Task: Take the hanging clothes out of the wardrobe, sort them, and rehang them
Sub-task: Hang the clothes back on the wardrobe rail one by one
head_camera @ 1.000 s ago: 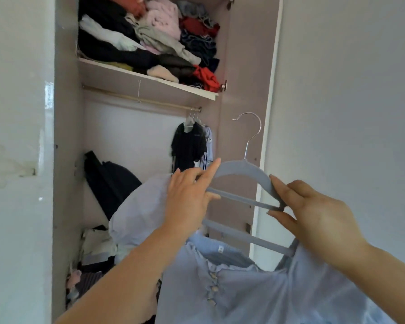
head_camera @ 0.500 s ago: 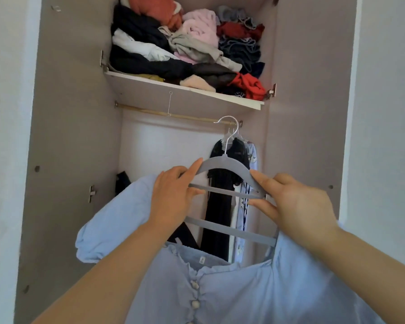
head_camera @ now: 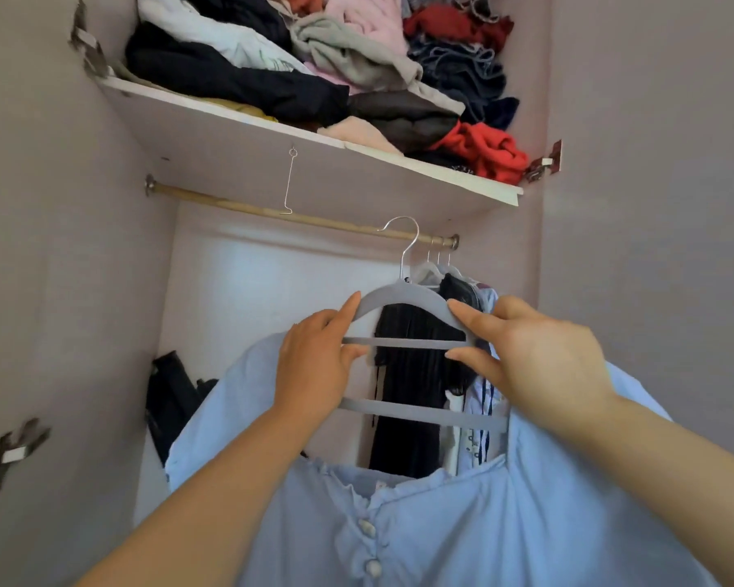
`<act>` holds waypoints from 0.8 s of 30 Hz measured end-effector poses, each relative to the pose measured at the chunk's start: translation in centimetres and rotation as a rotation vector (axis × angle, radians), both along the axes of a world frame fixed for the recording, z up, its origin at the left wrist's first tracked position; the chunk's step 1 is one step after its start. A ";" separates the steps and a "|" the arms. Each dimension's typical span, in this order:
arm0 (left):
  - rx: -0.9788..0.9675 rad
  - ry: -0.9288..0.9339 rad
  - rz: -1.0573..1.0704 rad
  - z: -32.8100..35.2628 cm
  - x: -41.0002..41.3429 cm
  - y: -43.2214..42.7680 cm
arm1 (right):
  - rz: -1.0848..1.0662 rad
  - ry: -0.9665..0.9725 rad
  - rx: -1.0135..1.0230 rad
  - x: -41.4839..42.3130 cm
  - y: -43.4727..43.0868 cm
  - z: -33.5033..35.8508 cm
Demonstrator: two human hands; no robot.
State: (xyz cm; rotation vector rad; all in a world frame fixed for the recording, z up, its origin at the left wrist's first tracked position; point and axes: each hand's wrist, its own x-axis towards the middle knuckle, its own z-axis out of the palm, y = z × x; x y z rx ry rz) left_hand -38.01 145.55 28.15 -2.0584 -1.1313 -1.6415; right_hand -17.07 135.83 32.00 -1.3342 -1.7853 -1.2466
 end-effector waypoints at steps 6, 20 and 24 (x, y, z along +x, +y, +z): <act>-0.041 0.020 0.049 0.9 2.6 10.4 | -0.094 -0.013 0.003 1.8 9.9 1.8; -0.232 0.085 0.018 0.2 9.2 30.0 | -0.220 0.031 -0.027 6.2 32.7 9.8; -0.215 0.171 0.076 0.6 9.9 34.0 | -0.298 0.033 -0.014 6.8 37.2 12.0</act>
